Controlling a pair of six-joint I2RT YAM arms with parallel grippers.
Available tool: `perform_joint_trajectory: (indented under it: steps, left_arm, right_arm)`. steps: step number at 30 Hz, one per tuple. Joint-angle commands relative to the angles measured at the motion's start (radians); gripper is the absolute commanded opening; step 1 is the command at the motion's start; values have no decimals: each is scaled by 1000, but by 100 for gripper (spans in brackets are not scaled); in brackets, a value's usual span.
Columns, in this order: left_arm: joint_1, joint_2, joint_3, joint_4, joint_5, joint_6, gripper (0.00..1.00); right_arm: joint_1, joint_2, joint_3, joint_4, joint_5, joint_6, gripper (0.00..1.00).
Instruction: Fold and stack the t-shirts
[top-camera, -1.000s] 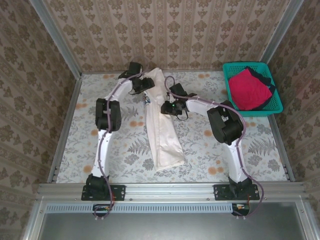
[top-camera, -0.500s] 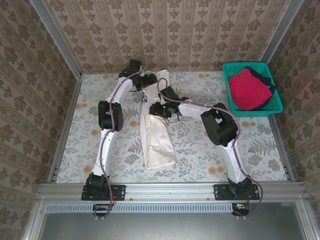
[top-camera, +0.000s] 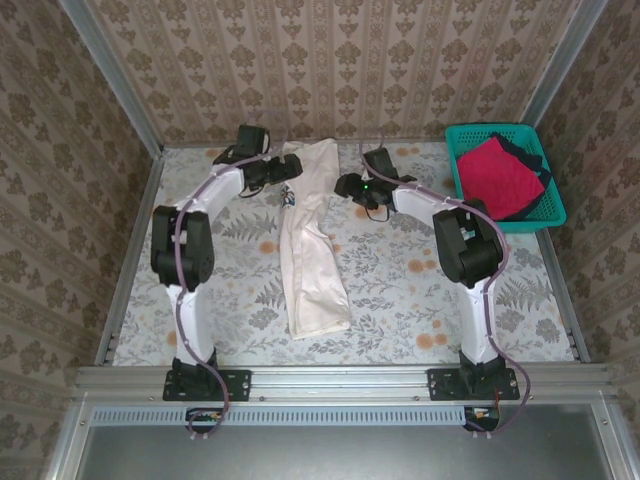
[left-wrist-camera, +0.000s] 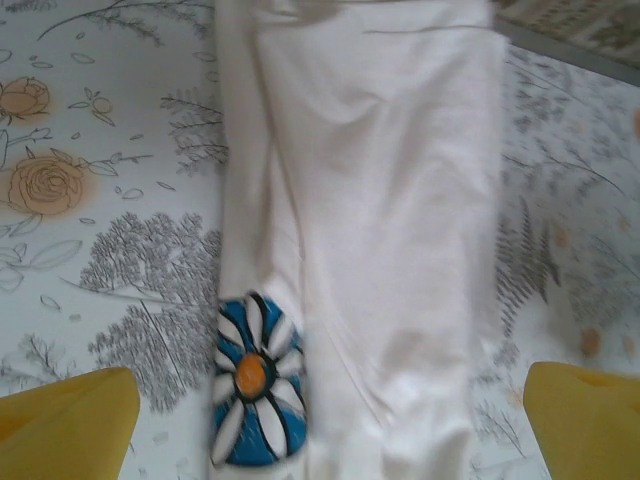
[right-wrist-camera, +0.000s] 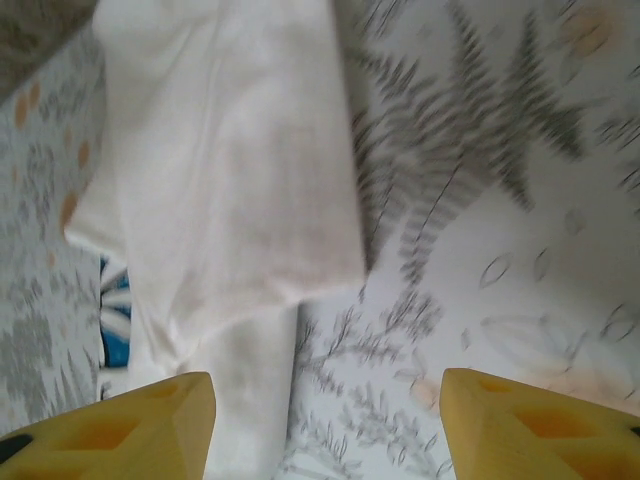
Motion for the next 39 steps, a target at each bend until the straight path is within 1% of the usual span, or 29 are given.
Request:
perform_joint_trajectory:
  steps: [1, 3, 4, 6, 8, 10, 13, 16, 19, 23, 25, 27, 32, 34, 36, 39]
  left_arm:
    - [-89, -87, -134, 94, -97, 85, 100]
    - [-130, -122, -192, 96, -144, 127, 100]
    - [-178, -136, -218, 92, -164, 145, 100]
    - [-222, -151, -257, 87, -188, 151, 100]
    - [-252, -160, -305, 100, -163, 114, 100]
    - [-279, -175, -356, 117, -109, 61, 100]
    - [-317, -209, -439, 153, -42, 8, 100]
    - [-342, -244, -505, 143, 20, -31, 100]
    - [-361, -306, -577, 126, 11, -38, 100]
    - [-355, -369, -646, 111, -2, -43, 100]
    - [-367, -405, -658, 113, 35, -27, 100]
    - [-385, -425, -667, 111, 98, 6, 100]
    - [-465, -439, -702, 50, 179, 148, 100]
    - [-477, -430, -735, 72, 238, 153, 100]
    - [-474, -416, -782, 102, 293, 145, 100]
    - [-460, -407, -847, 100, 359, 154, 100]
  right_arm:
    - [-14, 62, 57, 54, -53, 131, 61]
    - [-15, 90, 77, 64, -76, 176, 61]
    - [-15, 102, 90, 64, -87, 190, 61]
    - [-14, 123, 107, 58, -106, 217, 61]
    - [-13, 135, 106, 71, -121, 238, 61]
    - [-8, 137, 96, 93, -135, 243, 61]
    - [-7, 145, 104, 85, -152, 217, 61]
    - [-8, 153, 111, 75, -151, 204, 61]
    - [-7, 161, 121, 71, -161, 196, 61]
    - [-4, 170, 138, 66, -168, 184, 60]
    - [-4, 168, 142, 56, -166, 174, 61]
    - [-4, 167, 147, 48, -163, 166, 60]
    - [-6, 168, 153, 45, -162, 157, 61]
    - [-6, 171, 156, 44, -164, 156, 60]
    - [-5, 171, 157, 43, -169, 154, 61]
    - [-6, 170, 163, 33, -163, 145, 60]
